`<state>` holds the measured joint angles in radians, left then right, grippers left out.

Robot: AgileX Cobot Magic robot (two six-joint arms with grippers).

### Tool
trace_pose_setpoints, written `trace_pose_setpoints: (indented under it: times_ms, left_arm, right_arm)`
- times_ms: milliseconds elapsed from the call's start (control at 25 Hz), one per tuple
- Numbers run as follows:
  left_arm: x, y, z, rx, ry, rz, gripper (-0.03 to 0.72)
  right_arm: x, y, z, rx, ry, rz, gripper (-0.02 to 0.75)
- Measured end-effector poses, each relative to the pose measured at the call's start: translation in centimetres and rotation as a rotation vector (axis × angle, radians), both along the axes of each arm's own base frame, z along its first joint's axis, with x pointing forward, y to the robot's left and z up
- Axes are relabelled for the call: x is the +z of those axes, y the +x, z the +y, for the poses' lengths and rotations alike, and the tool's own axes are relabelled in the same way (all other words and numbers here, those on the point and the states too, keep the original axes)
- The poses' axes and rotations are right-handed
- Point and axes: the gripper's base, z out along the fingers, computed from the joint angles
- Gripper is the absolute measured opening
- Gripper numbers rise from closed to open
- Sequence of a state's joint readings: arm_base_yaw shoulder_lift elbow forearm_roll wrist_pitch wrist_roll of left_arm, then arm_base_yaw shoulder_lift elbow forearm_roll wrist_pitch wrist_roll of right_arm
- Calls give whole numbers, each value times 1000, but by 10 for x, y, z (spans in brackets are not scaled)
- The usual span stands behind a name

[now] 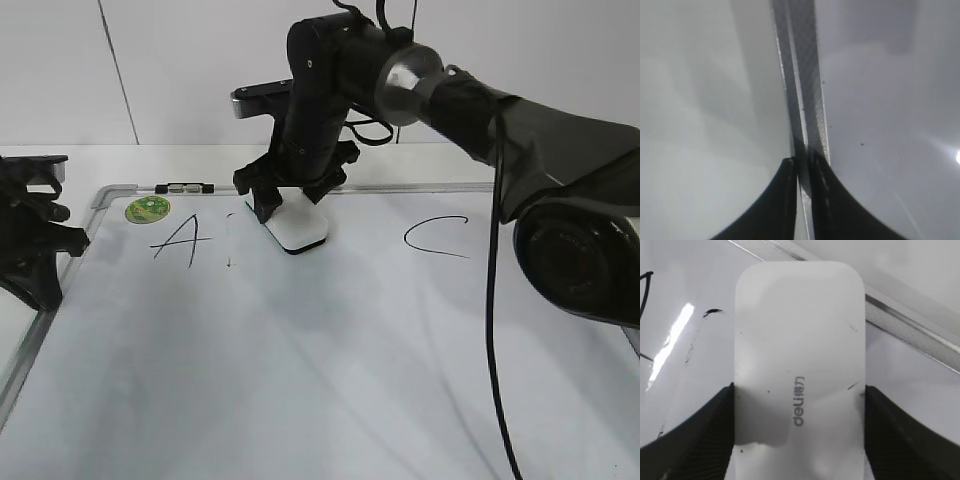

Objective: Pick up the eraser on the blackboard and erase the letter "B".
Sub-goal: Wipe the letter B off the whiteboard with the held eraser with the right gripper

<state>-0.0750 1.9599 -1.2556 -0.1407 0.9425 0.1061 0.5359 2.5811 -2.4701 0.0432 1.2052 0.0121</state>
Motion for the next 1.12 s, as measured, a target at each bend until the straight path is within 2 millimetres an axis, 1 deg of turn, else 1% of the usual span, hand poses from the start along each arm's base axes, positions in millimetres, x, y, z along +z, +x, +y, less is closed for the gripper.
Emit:
trace_pose_setpoints:
  times_ms: [160,440,640,720,1120]
  left_arm:
    - [0,0,0,0,0,-2,41]
    - [0,0,0,0,0,2,41]
    - [0,0,0,-2,1,1,41]
    - [0,0,0,-2,1,1,41]
    - [0,0,0,-3,1,1,41]
  right_arm:
    - [0,-2,3,18,2,1,570]
    - [0,-13,21,89,-44,-34,570]
    - [-1,-26,41,137,-26,-34,570]
    - [0,-29,46,148,-18,-31,570]
    - [0,-31,48,156,-11,-30,570]
